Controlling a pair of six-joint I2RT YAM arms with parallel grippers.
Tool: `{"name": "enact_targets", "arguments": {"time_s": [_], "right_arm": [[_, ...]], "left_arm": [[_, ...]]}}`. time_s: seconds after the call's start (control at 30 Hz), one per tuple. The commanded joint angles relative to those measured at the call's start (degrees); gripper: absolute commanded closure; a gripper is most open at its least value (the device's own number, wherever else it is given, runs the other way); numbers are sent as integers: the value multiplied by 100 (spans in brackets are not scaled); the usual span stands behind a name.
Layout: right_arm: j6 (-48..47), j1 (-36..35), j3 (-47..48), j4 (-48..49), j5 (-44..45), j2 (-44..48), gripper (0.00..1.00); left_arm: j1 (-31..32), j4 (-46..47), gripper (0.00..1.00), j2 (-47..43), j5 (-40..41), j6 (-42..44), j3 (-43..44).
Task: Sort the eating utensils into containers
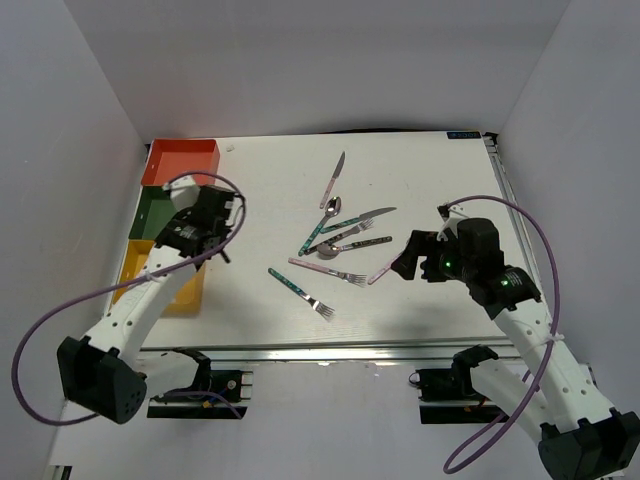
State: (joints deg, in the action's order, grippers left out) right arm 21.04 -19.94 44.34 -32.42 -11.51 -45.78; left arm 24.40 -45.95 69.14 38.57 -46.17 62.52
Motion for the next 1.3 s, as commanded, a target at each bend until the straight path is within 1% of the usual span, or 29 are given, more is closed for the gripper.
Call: {"name": "enact_targets", "arguments": {"time_s": [0.0, 0.03, 0.07, 0.13, 0.17, 0.23, 0.27, 0.37, 0.5, 0.57, 0.6, 0.77, 0.9, 1.17, 1.23, 1.27], "right_arm": [[-12, -9, 13, 245, -185, -10, 11], [-12, -1, 5, 254, -203, -19, 11], [-12, -9, 13, 254, -246, -45, 11], [-21, -9, 22, 298, -308, -80, 11], [-21, -9, 22, 333, -360, -115, 11], [-29, -9, 22, 429, -413, -159, 11], [-38, -18, 31, 447, -475, -220, 11], [-30, -36, 93, 491, -589, -361, 11], [6, -115, 75, 614, -642, -449, 11], [49, -150, 40, 685, -642, -476, 11], [58, -159, 40, 702, -634, -493, 11], [85, -246, 101, 729, -598, -616, 11], [146, -299, 93, 764, -537, -634, 11], [261, -387, -57, 896, -510, -643, 11], [252, -414, -57, 887, -484, -634, 11], [252, -422, -48, 878, -484, -625, 11]], "left_arm": [[-917, -450, 100, -365, 47, 370, -327], [-1163, -467, 100, -514, -128, 503, -476], [-1566, -502, 100, -568, -121, 687, -521], [-1868, -598, 100, -578, -43, 828, -618], [-2156, -582, 100, -586, -60, 960, -671], [-2413, -468, 100, -586, -208, 1075, -794], [-2710, -302, 100, -586, -409, 1136, -925], [-2993, -151, 100, -455, -569, 1347, -926], [-3283, -28, 100, -122, -569, 1638, -751], [-3459, 121, 100, -59, -735, 1760, -759], [-3503, 200, 100, -42, -928, 1787, -846], [-3636, 499, 100, 292, -1228, 1840, -1049], [-3627, 719, 100, 319, -1553, 1884, -1286], [-3627, 570, 100, 231, -1484, 1937, -1181], [-3636, 526, 94, 249, -1457, 1919, -1172], [-3636, 517, 89, 249, -1414, 1893, -1181]]}}
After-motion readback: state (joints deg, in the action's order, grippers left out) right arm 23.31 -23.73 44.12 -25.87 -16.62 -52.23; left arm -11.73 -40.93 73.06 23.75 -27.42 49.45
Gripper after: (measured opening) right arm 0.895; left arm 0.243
